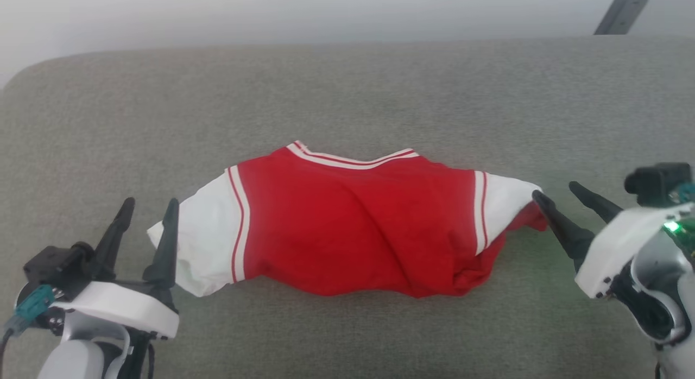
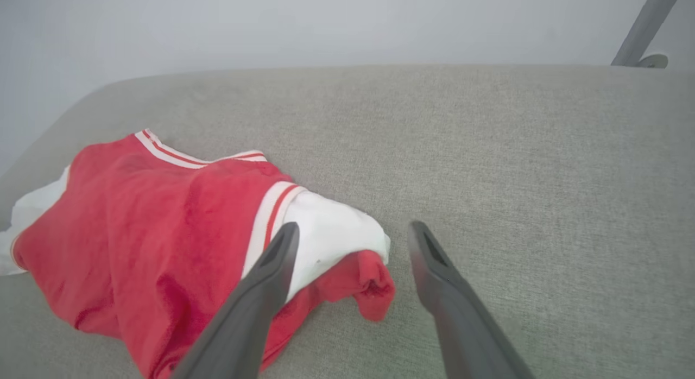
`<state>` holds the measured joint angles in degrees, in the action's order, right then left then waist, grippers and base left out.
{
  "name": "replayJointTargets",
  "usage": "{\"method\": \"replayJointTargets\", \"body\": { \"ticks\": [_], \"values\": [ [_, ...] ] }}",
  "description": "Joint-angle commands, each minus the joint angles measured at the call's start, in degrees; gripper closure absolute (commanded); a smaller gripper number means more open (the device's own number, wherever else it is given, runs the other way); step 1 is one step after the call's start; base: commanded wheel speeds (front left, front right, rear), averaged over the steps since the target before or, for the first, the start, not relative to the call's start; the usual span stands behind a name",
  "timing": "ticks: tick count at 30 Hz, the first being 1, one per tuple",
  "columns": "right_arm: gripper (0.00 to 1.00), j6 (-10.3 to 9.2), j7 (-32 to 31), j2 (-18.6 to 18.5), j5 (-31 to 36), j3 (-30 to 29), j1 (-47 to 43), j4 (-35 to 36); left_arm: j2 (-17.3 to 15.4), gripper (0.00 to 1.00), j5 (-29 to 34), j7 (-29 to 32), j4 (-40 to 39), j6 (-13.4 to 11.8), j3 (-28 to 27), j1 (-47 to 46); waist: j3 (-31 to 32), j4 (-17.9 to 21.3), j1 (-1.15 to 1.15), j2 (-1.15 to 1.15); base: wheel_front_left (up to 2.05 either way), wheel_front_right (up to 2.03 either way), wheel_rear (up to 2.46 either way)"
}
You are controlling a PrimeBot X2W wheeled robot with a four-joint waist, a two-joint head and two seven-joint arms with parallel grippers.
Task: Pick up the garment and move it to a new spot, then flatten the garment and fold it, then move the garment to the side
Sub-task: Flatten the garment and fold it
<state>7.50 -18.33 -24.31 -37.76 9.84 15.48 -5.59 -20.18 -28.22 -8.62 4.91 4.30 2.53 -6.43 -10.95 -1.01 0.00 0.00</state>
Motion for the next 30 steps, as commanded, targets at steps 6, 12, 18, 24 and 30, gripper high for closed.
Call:
{"method": "replayJointTargets", "body": {
  "ticks": [6, 12, 18, 24, 30],
  "values": [
    [0.00, -0.02, -6.36, -2.00, 0.10, 3.17, 5.77, -4.87, 0.52, 0.00, 0.27, -0.64, 0.94, 0.47, 1.37, -2.08, -1.25, -2.68, 0.00, 0.00, 0.00, 0.00, 0.00],
    [0.00, -0.02, -13.17, -3.62, -0.35, 5.35, 10.48, -9.87, 1.31, 0.00, 0.14, -1.49, 2.33, 0.92, 2.69, -3.04, -2.42, -5.01, 0.00, 0.00, 0.00, 0.00, 0.00],
    [0.16, -0.02, -18.08, -4.71, -1.76, 8.16, 14.59, -13.49, 1.94, 0.00, 0.13, -2.23, 3.54, 0.96, 3.78, -4.05, -3.71, -6.97, 0.00, 0.00, 0.00, 0.00, 0.00],
    [1.00, -0.02, -18.28, -6.28, -3.09, 11.23, 17.47, -13.96, 2.37, 0.00, 0.23, -2.83, 4.26, 0.94, 4.23, -4.70, -4.42, -7.94, 0.00, 0.00, 0.00, 0.00, 0.00],
    [1.00, -0.02, -14.17, -8.57, -5.06, 11.04, 20.22, -12.54, 2.18, 0.00, -0.11, -3.56, 5.09, 0.97, 4.12, -5.03, -4.74, -8.04, 0.00, 0.00, 0.00, 0.00, 0.00]
  ]
}}
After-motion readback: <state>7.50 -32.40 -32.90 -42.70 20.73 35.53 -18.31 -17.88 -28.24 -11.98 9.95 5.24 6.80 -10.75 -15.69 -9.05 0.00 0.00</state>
